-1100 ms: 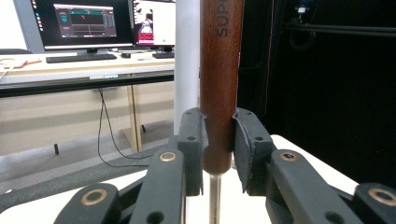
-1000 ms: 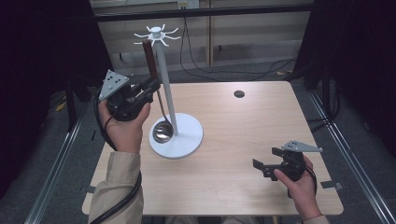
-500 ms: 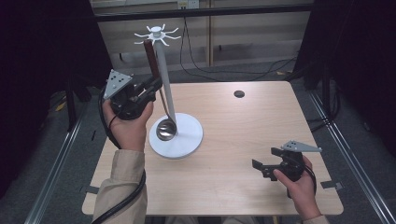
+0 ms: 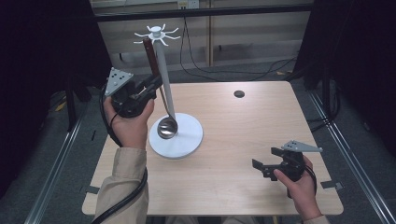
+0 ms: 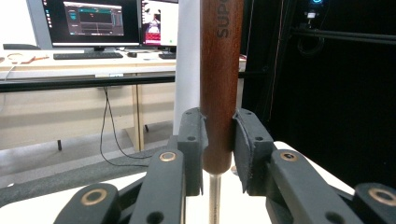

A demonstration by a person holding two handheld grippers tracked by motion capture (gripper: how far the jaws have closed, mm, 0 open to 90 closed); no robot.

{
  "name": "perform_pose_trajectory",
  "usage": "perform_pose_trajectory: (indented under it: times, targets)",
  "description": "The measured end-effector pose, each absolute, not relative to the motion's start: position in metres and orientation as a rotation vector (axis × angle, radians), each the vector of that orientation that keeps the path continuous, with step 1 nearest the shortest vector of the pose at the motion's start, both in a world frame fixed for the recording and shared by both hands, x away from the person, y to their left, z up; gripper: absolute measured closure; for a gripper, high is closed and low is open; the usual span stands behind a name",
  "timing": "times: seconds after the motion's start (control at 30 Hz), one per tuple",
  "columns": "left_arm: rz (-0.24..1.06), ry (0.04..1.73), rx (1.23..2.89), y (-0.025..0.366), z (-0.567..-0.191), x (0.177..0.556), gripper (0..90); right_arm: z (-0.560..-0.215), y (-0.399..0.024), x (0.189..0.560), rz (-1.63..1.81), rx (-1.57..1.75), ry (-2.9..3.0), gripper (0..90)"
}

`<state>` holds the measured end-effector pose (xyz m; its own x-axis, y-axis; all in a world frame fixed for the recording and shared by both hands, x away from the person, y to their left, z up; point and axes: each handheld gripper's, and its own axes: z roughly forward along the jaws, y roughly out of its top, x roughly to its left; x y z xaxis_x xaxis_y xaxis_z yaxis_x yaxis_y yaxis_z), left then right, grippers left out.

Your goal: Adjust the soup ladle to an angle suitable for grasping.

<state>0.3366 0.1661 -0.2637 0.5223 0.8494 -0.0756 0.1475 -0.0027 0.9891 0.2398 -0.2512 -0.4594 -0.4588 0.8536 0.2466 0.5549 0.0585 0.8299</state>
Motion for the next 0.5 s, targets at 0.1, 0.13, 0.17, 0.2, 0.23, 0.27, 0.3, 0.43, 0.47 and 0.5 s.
perform_pose_trajectory:
  times: [0.1,0.13,0.17,0.2,0.23,0.27,0.3,0.43,0.47,0.5]
  targets:
    - [0.699,0.907,1.498,0.1655,-0.2632,0.3374,74.3,-0.4597,-0.251,0.24,1.355,1.417,2.033,1.8]
    - [0.696,0.906,1.502,0.1653,-0.2628,0.3374,74.3,-0.46,-0.2504,0.24,1.357,1.418,2.037,1.8]
    - [0.694,0.906,1.5,0.1649,-0.263,0.3376,74.3,-0.4598,-0.2503,0.2399,1.356,1.418,2.036,1.8]
    - [0.694,0.91,1.496,0.1648,-0.2635,0.338,74.3,-0.4597,-0.2503,0.2399,1.358,1.416,2.037,1.8]
    - [0.698,0.915,1.497,0.1646,-0.2635,0.338,74.3,-0.4596,-0.2505,0.2399,1.356,1.416,2.035,1.8]
    - [0.701,0.912,1.494,0.164,-0.2638,0.3385,74.3,-0.4597,-0.2506,0.2399,1.356,1.417,2.035,1.8]
    - [0.705,0.912,1.496,0.1637,-0.264,0.3387,74.2,-0.4598,-0.2508,0.24,1.359,1.417,2.036,1.8]
    - [0.698,0.931,1.485,0.1605,-0.268,0.3436,74.3,-0.4607,-0.2502,0.24,1.353,1.418,2.042,1.8]
    - [0.699,0.928,1.477,0.1599,-0.2689,0.3441,74.3,-0.4607,-0.2501,0.24,1.353,1.418,2.042,1.8]
    - [0.699,0.928,1.477,0.1599,-0.2689,0.3441,74.3,-0.4605,-0.2501,0.2399,1.355,1.418,2.041,1.8]
